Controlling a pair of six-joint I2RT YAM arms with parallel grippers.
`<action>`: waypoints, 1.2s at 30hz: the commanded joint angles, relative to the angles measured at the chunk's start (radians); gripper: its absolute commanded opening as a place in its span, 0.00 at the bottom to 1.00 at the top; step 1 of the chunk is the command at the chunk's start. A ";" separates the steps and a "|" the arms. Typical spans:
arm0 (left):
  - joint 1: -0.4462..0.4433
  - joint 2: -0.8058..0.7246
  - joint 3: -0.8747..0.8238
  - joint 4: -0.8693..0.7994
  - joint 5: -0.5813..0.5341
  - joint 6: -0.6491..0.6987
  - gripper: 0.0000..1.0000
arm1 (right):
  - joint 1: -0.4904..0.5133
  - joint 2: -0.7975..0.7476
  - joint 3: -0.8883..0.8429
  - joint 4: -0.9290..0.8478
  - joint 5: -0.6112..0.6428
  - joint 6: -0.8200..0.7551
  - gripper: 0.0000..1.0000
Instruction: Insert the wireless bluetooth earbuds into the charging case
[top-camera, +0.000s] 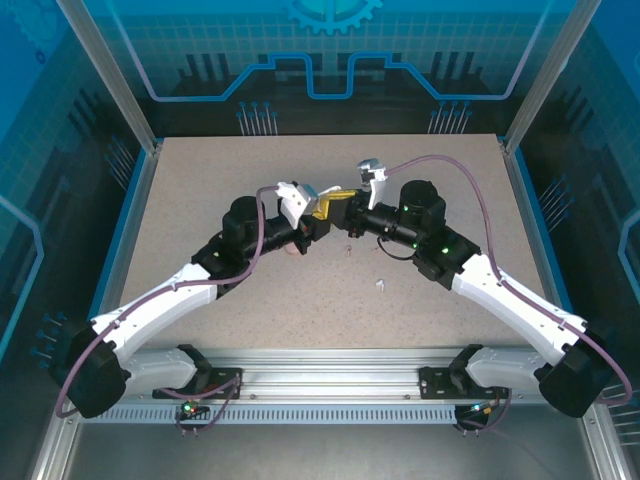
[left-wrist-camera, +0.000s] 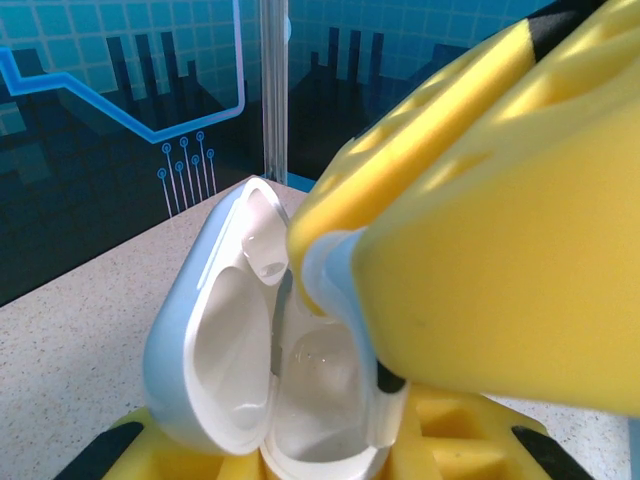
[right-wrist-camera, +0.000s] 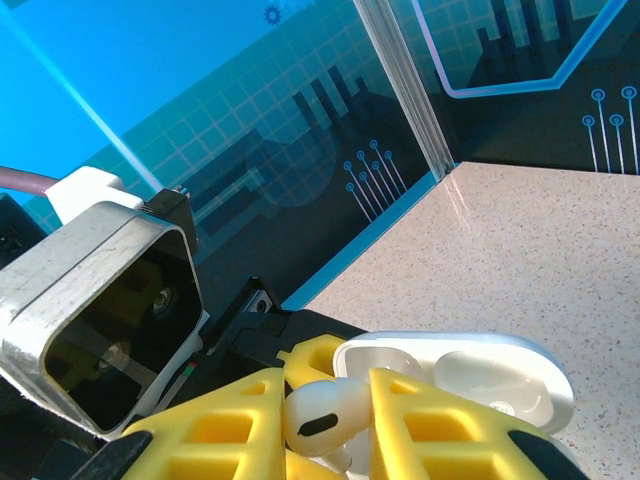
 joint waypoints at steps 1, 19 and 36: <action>-0.007 -0.009 0.042 0.041 0.035 -0.017 0.00 | -0.009 0.020 0.018 -0.004 0.011 -0.028 0.23; -0.021 -0.003 0.055 0.052 0.040 -0.032 0.00 | 0.087 0.049 0.014 -0.031 0.193 -0.133 0.22; -0.025 -0.017 0.044 0.054 0.042 -0.023 0.00 | 0.029 0.018 -0.055 -0.009 0.212 -0.067 0.22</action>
